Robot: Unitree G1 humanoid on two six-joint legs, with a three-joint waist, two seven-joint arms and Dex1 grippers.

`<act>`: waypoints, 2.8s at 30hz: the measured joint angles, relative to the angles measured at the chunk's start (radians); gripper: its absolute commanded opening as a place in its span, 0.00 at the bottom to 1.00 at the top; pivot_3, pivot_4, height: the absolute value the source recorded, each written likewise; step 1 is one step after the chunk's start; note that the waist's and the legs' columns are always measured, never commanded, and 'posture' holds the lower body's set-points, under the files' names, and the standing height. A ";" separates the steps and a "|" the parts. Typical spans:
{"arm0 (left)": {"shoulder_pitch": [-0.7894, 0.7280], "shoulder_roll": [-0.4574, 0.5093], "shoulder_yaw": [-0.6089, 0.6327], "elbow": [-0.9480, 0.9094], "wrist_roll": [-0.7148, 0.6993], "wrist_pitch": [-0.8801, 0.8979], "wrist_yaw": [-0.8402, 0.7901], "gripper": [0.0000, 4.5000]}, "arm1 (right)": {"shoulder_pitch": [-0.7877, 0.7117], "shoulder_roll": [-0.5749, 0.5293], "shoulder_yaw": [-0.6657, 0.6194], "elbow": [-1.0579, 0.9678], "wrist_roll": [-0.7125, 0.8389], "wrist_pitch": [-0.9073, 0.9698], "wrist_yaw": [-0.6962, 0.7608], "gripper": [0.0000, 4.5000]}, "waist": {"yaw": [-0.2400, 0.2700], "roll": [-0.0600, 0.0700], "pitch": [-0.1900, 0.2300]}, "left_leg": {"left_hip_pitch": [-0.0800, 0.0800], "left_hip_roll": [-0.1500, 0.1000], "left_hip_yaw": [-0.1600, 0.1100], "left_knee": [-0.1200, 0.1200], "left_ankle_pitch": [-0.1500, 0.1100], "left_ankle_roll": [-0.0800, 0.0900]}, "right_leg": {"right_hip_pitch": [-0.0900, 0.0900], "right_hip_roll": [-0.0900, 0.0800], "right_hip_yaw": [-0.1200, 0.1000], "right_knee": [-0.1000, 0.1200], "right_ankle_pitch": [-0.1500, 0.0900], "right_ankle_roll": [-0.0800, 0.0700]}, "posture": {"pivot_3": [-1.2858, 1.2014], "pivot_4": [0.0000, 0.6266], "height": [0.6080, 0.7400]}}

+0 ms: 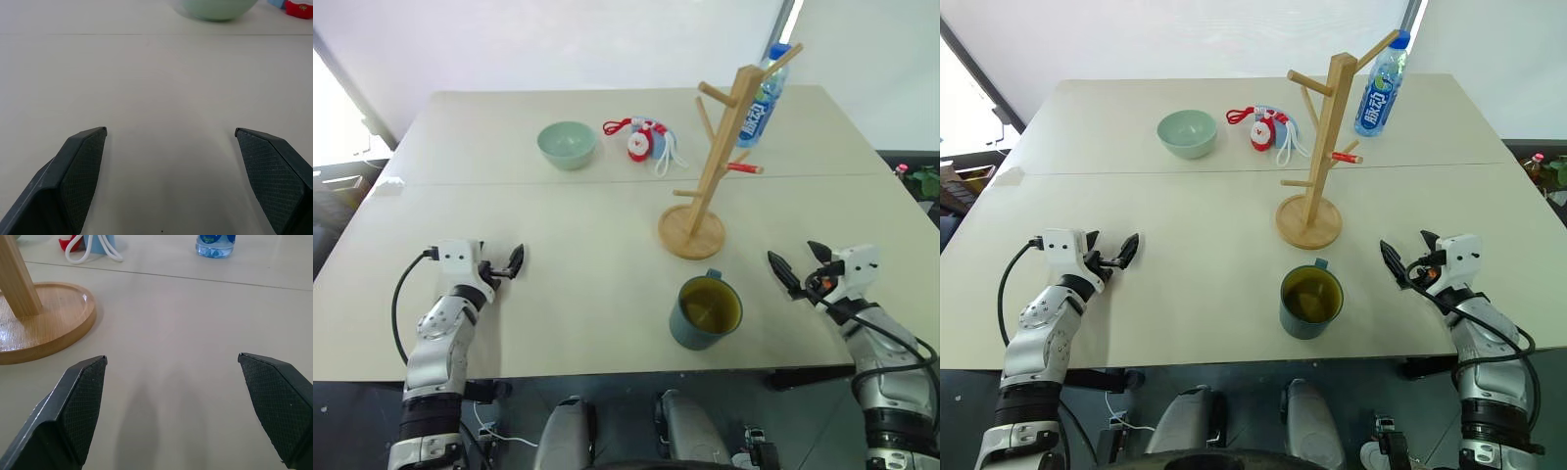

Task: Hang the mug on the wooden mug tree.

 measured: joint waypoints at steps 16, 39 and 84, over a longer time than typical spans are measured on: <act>0.046 -0.006 -0.010 -0.061 -0.005 0.020 -0.041 1.00 | 0.055 -0.001 -0.014 -0.039 0.063 0.019 0.063 0.99 | 0.000 0.000 0.000 | 0.000 0.000 0.000 0.000 0.000 0.000 | 0.000 0.000 0.000 0.000 0.000 0.000 | 0.52 0.24 1.00; 0.115 0.079 -0.271 -0.202 -0.017 -0.016 -0.453 1.00 | 0.107 -0.129 0.111 -0.210 0.120 0.120 0.372 0.99 | -0.001 0.000 0.000 | -0.001 0.001 0.000 0.000 0.000 0.000 | -0.001 0.000 0.000 -0.001 0.000 -0.001 | 0.52 0.24 1.00; 0.106 0.164 -0.362 -0.400 -0.090 0.130 -0.555 1.00 | -0.160 -0.067 0.299 0.036 0.065 0.097 0.535 0.99 | 0.000 0.001 0.001 | -0.001 0.000 0.000 0.000 0.000 0.000 | -0.001 0.001 0.000 -0.001 0.000 -0.001 | 0.52 0.24 1.00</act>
